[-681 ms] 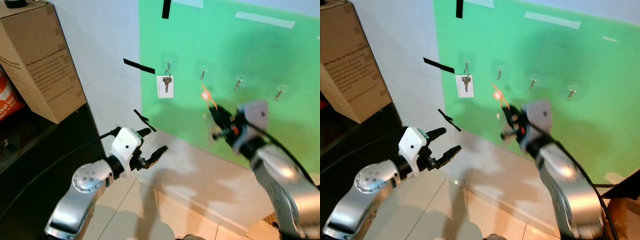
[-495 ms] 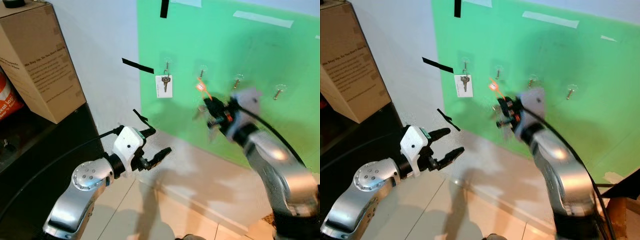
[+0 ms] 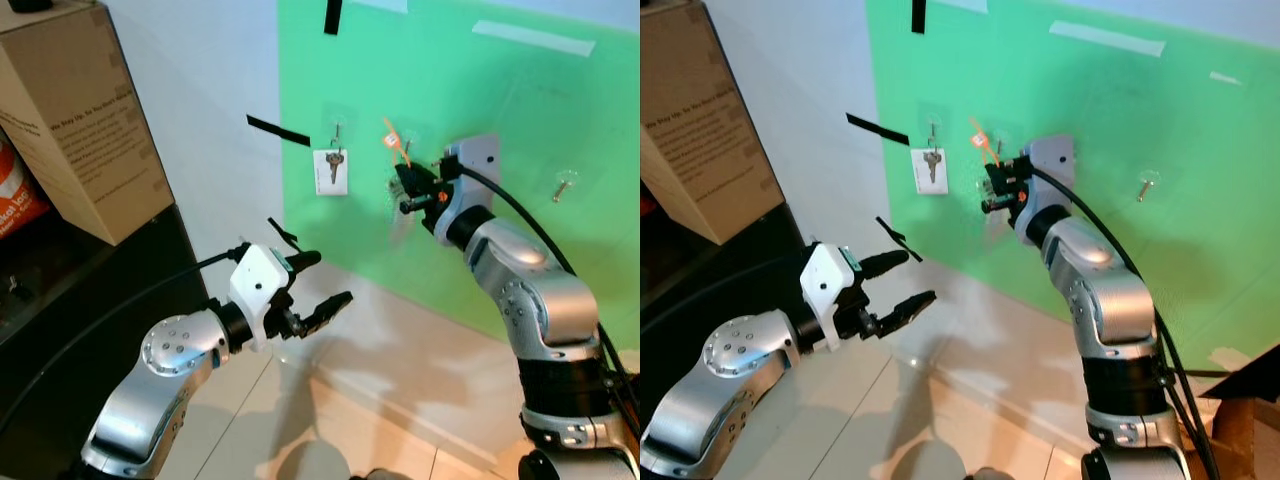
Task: Hang keys on a hook
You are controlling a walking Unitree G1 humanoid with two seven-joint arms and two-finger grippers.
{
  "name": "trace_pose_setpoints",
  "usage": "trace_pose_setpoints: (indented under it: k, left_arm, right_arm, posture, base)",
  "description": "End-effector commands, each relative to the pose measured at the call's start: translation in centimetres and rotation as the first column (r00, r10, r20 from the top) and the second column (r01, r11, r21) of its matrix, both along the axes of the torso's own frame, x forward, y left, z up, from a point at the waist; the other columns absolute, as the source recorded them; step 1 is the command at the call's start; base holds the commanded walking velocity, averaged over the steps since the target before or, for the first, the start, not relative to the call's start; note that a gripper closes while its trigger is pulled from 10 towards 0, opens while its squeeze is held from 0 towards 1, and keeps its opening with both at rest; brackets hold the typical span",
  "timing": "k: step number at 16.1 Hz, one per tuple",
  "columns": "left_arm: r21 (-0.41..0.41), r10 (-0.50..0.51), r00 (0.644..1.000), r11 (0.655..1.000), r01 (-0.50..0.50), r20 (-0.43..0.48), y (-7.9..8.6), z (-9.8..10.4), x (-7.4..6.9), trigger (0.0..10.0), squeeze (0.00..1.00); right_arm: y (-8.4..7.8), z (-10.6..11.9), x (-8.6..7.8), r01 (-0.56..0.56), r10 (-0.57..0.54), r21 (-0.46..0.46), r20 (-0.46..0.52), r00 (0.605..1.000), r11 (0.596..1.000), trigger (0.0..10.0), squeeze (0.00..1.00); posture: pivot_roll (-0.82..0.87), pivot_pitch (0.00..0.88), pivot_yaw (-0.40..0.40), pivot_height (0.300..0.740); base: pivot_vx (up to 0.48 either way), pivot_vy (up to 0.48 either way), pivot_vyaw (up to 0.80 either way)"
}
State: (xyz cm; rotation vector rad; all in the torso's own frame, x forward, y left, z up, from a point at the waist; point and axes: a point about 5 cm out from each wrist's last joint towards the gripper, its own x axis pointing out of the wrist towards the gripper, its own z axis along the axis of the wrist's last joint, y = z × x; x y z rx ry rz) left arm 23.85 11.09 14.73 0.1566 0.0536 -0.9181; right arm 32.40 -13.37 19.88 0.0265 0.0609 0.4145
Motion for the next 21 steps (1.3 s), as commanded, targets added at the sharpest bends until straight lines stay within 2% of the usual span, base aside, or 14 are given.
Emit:
trace_pose_setpoints:
  k: [1,9,12,13,15,17,21]
  left_arm:
    - [0.005,-0.005,1.0,1.0,0.005,0.001,0.1,0.2,-0.3,10.0,0.0]
    - [0.008,-0.002,1.0,1.0,0.002,-0.012,0.4,0.4,-0.4,10.0,0.0]
    - [0.008,0.002,1.0,1.0,-0.002,-0.014,0.4,0.4,-0.4,10.0,0.0]
    - [0.008,0.004,1.0,1.0,-0.004,-0.018,0.4,0.4,-0.4,10.0,0.0]
    - [0.008,0.006,1.0,1.0,-0.006,-0.02,0.5,0.3,-0.5,10.0,0.0]
    - [0.006,0.004,1.0,1.0,-0.004,-0.028,0.5,0.2,-0.6,10.0,0.0]
    - [0.007,0.002,1.0,1.0,-0.001,-0.028,0.4,0.2,-0.5,10.0,0.0]
  right_arm:
    - [0.1,0.7,0.3,-0.01,0.01,0.013,0.03,0.999,1.0,10.0,0.0]
    - [0.4,0.9,2.0,0.009,-0.011,0.063,0.031,0.999,0.998,10.0,0.0]
    - [-0.9,0.0,2.9,0.131,-0.128,0.067,-0.039,0.991,0.989,10.0,0.0]
    - [-2.2,-1.4,3.3,0.215,-0.209,0.04,-0.118,0.971,0.976,10.0,0.0]
    - [-2.5,-2.1,3.2,0.221,-0.215,0.021,-0.154,0.964,0.975,10.0,0.0]
    - [-2.5,-3.7,2.8,0.237,-0.214,0.071,-0.243,0.946,0.969,10.0,0.0]
    - [-1.9,-4.3,2.3,0.223,-0.191,0.091,-0.27,0.944,0.971,10.0,0.0]
  posture:
    - [-0.04,0.0,-0.027,0.74]
    - [-0.03,0.0,-0.023,0.74]
    - [-0.03,0.0,-0.025,0.74]
    - [-0.03,0.0,-0.026,0.74]
    - [-0.03,0.0,-0.026,0.74]
    - [-0.03,0.0,-0.023,0.74]
    - [-0.03,0.0,-0.019,0.74]
  base:
    - [0.0,0.0,0.0]
    - [0.0,0.0,0.0]
    - [0.0,0.0,0.0]
    - [0.0,0.0,0.0]
    - [0.0,0.0,0.0]
    - [0.0,0.0,0.0]
    - [0.0,0.0,0.0]
